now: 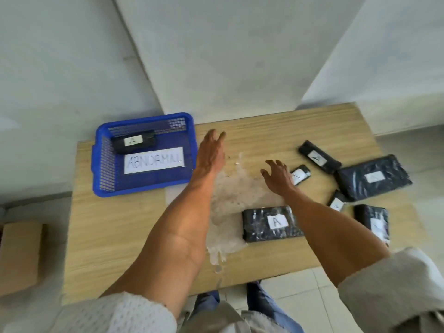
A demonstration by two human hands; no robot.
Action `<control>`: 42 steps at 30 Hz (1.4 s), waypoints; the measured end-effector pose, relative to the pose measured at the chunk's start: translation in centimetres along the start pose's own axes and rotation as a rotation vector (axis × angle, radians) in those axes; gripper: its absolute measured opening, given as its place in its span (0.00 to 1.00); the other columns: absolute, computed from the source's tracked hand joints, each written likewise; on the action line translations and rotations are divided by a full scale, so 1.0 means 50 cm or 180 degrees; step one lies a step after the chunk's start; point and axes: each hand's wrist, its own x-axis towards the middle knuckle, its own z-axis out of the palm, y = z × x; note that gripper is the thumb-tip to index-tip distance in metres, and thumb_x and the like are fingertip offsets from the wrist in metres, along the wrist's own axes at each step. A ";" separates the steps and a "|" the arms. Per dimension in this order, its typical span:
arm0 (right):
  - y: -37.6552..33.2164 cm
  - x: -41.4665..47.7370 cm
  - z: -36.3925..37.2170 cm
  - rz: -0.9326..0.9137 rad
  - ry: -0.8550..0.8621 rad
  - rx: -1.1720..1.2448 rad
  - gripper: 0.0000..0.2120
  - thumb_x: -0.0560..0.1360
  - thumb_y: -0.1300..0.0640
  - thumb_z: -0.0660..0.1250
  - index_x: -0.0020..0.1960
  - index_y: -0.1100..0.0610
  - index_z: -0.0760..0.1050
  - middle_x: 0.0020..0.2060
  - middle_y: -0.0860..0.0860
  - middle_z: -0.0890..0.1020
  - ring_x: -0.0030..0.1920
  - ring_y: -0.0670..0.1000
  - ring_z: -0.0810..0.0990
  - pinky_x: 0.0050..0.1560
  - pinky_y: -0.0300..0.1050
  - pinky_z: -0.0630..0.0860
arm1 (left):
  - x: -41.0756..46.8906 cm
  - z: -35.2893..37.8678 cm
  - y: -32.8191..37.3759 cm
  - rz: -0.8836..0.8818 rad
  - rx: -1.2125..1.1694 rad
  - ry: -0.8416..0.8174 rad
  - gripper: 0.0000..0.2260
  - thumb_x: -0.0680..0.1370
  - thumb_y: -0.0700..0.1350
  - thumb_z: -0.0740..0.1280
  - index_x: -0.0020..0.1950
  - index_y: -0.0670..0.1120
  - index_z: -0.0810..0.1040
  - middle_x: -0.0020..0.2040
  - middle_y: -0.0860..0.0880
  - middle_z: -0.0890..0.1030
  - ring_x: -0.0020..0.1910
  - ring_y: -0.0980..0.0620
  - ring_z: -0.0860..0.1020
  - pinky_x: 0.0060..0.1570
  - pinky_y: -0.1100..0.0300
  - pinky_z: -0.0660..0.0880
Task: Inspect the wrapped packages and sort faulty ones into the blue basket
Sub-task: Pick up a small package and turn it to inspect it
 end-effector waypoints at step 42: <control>-0.120 -0.107 -0.395 -0.0241 0.0551 0.4028 0.11 0.70 0.53 0.79 0.42 0.54 0.78 0.50 0.60 0.82 0.50 0.59 0.84 0.35 0.44 0.82 | -0.112 -0.222 0.264 -0.1246 -0.3514 0.1493 0.16 0.70 0.39 0.78 0.58 0.41 0.84 0.47 0.47 0.85 0.41 0.57 0.82 0.43 0.68 0.78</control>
